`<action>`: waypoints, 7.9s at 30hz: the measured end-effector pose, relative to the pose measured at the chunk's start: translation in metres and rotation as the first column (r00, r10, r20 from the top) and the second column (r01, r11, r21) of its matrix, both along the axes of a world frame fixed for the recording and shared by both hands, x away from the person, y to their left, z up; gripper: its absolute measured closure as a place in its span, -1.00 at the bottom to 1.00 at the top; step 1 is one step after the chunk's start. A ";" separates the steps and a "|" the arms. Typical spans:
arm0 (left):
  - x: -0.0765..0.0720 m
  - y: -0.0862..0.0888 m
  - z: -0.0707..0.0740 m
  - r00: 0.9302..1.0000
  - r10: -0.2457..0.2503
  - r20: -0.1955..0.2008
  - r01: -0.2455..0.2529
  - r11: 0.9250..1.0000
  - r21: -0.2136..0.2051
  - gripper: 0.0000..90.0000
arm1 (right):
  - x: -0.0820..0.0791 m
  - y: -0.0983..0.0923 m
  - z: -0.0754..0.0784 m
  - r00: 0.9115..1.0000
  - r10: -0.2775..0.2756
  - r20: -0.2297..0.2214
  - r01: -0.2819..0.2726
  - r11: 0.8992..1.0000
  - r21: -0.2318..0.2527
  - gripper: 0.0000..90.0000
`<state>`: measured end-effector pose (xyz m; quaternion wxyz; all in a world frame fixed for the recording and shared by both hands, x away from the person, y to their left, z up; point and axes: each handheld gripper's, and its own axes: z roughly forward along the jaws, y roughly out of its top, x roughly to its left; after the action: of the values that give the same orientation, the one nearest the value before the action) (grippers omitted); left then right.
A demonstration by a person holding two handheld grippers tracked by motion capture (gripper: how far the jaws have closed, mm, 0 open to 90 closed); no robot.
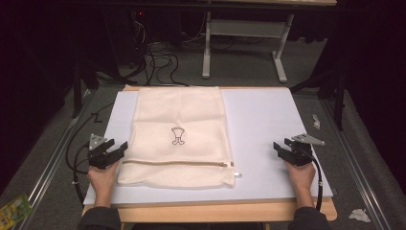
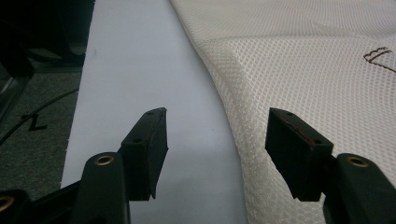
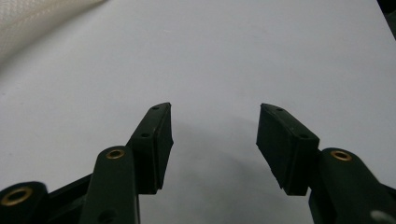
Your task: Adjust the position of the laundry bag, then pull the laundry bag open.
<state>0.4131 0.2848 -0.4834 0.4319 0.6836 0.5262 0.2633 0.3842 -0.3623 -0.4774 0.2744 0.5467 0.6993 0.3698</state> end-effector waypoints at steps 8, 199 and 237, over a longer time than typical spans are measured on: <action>0.003 0.000 0.000 0.999 -0.022 -0.023 0.022 1.000 0.007 -0.13 | 0.001 -0.001 0.000 1.000 0.008 -0.002 -0.008 1.000 0.004 0.03; 0.035 -0.151 0.028 0.936 -0.328 -0.131 0.333 0.943 0.020 0.93 | 0.014 0.038 0.024 0.961 0.198 -0.195 -0.181 0.979 0.098 0.94; 0.002 -0.158 0.030 0.922 -0.381 -0.069 0.384 0.923 0.028 0.10 | -0.004 0.034 0.027 0.978 0.132 -0.159 -0.113 0.986 0.122 0.22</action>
<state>0.4147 0.1270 -0.4536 0.4443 0.7897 0.3903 0.1635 0.3802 -0.3280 -0.4507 0.1605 0.5460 0.7302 0.3779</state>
